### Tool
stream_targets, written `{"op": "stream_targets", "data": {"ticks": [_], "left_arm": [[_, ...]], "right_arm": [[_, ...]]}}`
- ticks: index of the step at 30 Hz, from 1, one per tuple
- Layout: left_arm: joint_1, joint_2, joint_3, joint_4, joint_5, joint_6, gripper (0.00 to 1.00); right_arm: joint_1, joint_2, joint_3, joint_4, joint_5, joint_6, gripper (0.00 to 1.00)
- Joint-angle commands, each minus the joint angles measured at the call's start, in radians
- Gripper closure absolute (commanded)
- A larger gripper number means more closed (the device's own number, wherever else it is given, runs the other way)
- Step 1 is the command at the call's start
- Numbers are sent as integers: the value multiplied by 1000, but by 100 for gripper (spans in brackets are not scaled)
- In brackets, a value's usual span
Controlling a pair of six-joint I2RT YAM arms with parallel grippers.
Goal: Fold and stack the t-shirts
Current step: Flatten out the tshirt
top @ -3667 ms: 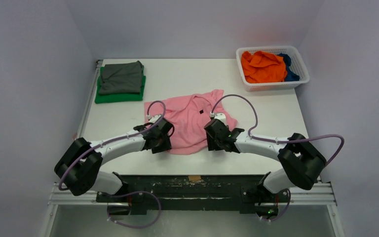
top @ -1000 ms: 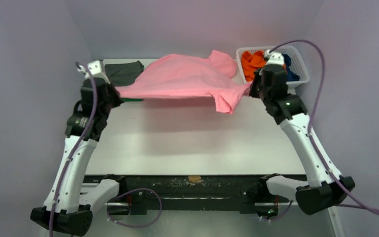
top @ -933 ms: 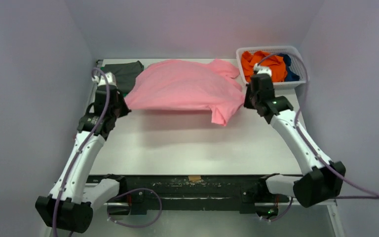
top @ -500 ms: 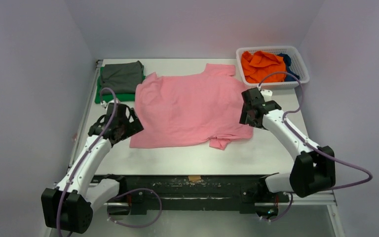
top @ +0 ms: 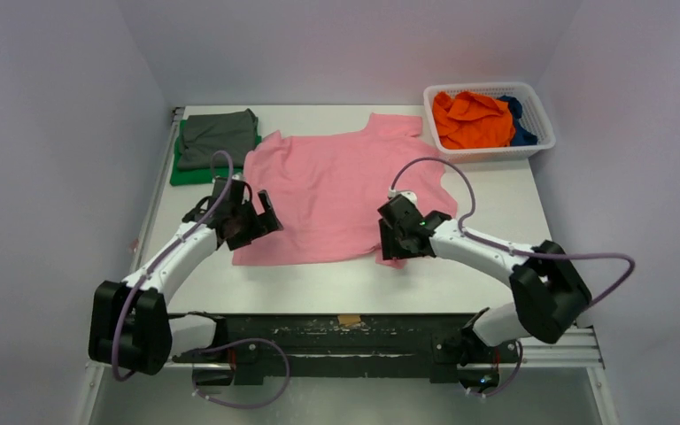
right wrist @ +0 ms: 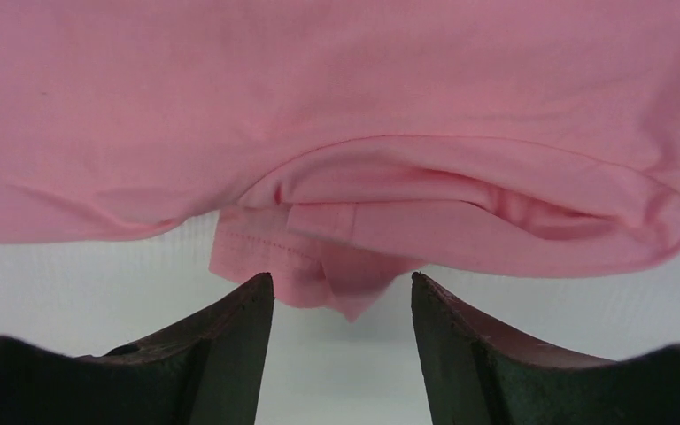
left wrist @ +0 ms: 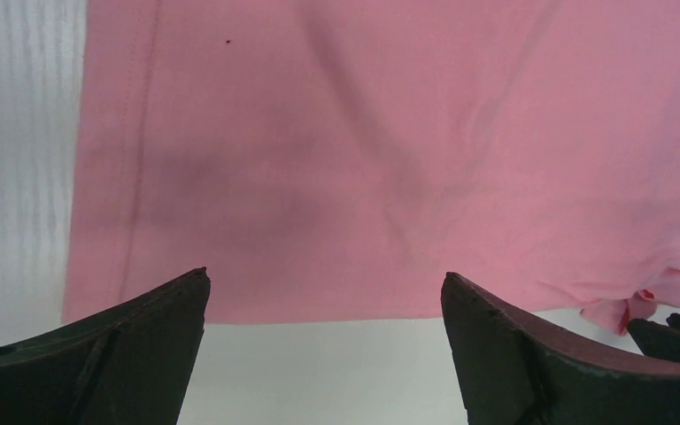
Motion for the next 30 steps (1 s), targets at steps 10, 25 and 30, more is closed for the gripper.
{"op": "stream_targets", "data": {"ticks": [10,25,30], "left_arm": [[-4,226,18,120,-17,-16,0],[4,228,24,65,-108,-70,0],[4,205,29,44,-122,-77,0]], "right_arm": [[11,128,-29,-60,119,179,77],[10,-579,-318,-404,59,599,93],[11,-849,-354,-526,77,729,50]]}}
